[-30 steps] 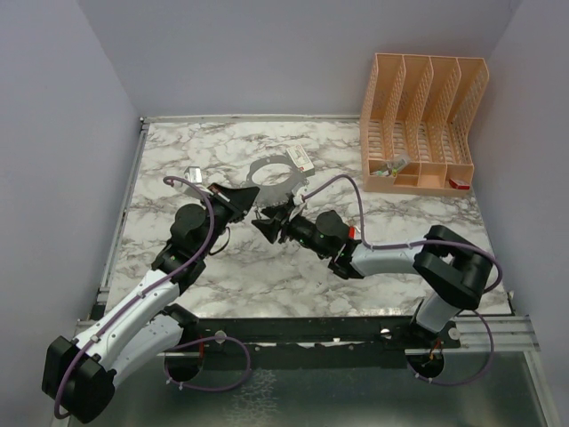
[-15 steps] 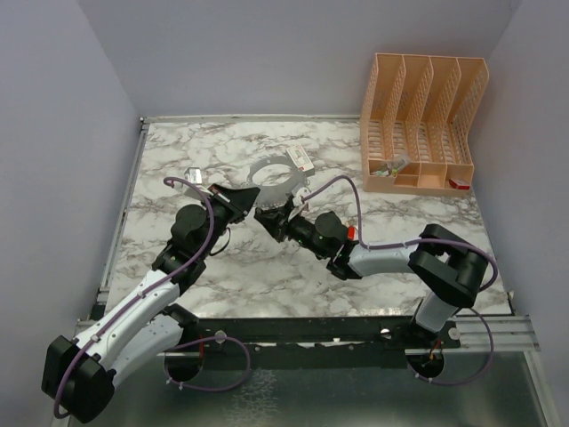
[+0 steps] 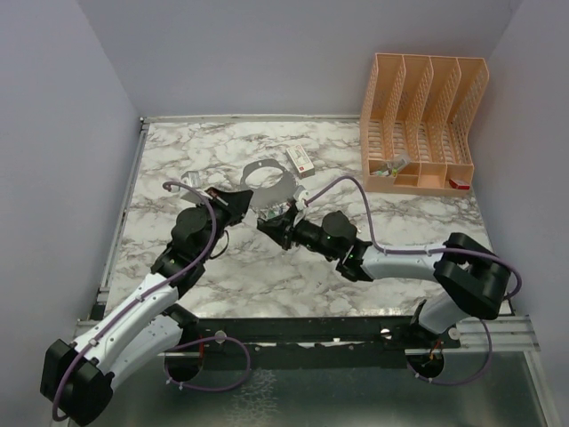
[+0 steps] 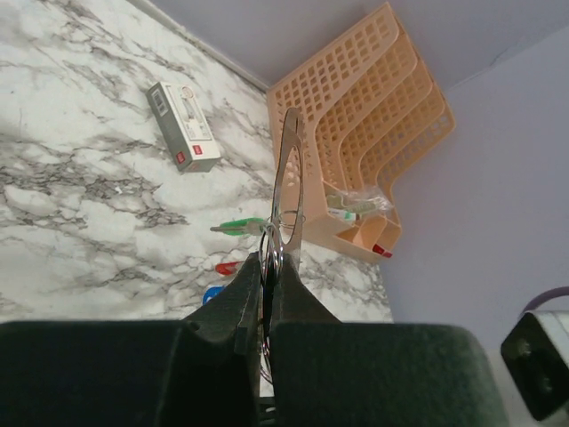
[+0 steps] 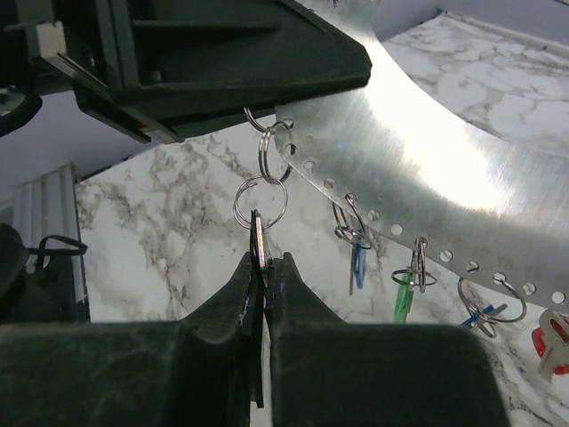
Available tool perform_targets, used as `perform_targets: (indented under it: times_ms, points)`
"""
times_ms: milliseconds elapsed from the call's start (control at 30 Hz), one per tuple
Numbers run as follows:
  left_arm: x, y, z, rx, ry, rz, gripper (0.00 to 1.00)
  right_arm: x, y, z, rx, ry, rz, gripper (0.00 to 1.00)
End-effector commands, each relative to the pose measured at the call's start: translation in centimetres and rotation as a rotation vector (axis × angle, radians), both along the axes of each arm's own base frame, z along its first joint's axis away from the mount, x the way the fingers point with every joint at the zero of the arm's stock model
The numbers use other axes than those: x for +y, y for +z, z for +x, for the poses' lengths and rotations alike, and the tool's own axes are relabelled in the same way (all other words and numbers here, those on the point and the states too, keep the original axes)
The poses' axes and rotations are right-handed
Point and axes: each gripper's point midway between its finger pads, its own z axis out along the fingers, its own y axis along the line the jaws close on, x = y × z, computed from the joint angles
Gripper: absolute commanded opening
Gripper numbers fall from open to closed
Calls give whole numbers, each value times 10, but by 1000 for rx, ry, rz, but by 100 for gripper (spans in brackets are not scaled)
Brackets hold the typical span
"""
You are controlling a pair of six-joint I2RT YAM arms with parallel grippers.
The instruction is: Remove the keys from the keyring
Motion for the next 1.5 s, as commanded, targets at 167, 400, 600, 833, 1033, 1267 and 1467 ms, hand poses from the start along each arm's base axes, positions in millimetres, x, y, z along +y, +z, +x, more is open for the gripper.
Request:
perform_targets:
  times_ms: [167,400,600,833,1033,1267,1467]
  points:
    - [23,-47,-2,61,96,93,0,-20,-47,-31,122,105,-307,1]
    - [25,-52,-9,27,52,248,3,-53,-52,-26,91,35,-503,1]
    - [22,-37,-15,-51,-16,362,17,-72,-57,-20,89,-14,-622,1]
    - [11,-25,-20,-123,-125,497,31,-78,-57,-17,98,-31,-676,1]
    - [-5,-11,-25,-223,-267,649,38,-80,-57,-15,105,-42,-688,1]
    - [-36,-14,-38,-374,-495,740,54,-85,-47,-9,129,-54,-676,1]
    - [-53,-23,-57,-445,-639,718,58,-87,-44,-12,167,-16,-632,1]
